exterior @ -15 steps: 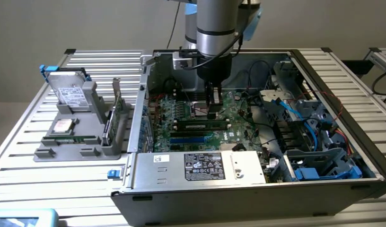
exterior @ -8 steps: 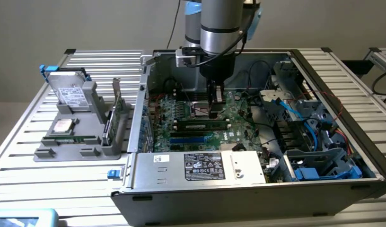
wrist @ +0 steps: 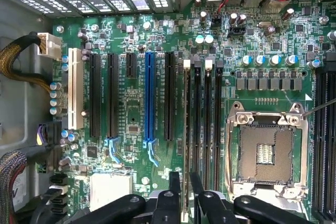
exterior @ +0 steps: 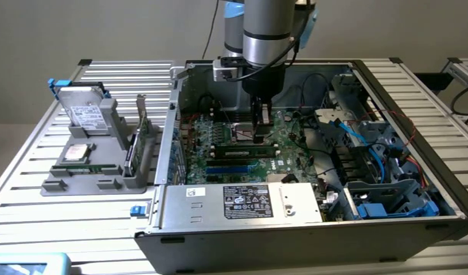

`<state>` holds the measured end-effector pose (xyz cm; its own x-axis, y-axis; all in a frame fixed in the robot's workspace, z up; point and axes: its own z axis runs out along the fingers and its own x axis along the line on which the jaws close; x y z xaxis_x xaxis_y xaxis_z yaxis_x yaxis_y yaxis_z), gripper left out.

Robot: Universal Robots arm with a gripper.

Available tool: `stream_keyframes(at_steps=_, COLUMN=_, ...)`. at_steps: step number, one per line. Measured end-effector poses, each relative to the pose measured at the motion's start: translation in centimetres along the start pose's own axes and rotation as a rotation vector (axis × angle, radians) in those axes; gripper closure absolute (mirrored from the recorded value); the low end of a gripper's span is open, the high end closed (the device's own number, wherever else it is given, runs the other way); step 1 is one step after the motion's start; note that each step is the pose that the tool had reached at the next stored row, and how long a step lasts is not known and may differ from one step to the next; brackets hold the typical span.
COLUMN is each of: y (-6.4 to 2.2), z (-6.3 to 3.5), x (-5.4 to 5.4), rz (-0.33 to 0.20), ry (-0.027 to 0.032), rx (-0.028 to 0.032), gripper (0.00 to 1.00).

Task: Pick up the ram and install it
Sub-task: 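Press down the ram until it locks into place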

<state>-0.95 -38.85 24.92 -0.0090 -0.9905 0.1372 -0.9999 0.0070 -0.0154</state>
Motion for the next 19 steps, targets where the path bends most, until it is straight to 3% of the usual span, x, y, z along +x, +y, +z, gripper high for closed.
stream_keyframes(at_steps=2, y=0.00, z=0.00, x=0.0, rz=0.000, ry=0.0000, rx=0.0000, gripper=0.87)
stream_keyframes(at_steps=7, y=0.00, z=0.00, x=0.0, rz=0.000, ry=0.0000, rx=0.0000, gripper=0.89)
stream_keyframes(at_steps=8, y=0.00, z=0.00, x=0.1, rz=0.000, ry=-0.0030, rx=-0.0004, gripper=0.89)
stream_keyframes(at_steps=11, y=0.00, z=0.11, x=0.5, rz=0.001, ry=-0.0296, rx=-0.0004, gripper=0.89)
stream_keyframes(at_steps=13, y=-0.01, z=0.16, x=0.9, rz=0.001, ry=-0.0404, rx=-0.0025, gripper=0.89)
stream_keyframes(at_steps=14, y=-0.04, z=0.20, x=1.0, rz=0.001, ry=-0.0415, rx=-0.0063, gripper=0.89)
stream_keyframes(at_steps=19, y=-0.17, z=0.46, x=1.0, rz=0.008, ry=-0.0405, rx=-0.0087, gripper=0.89)
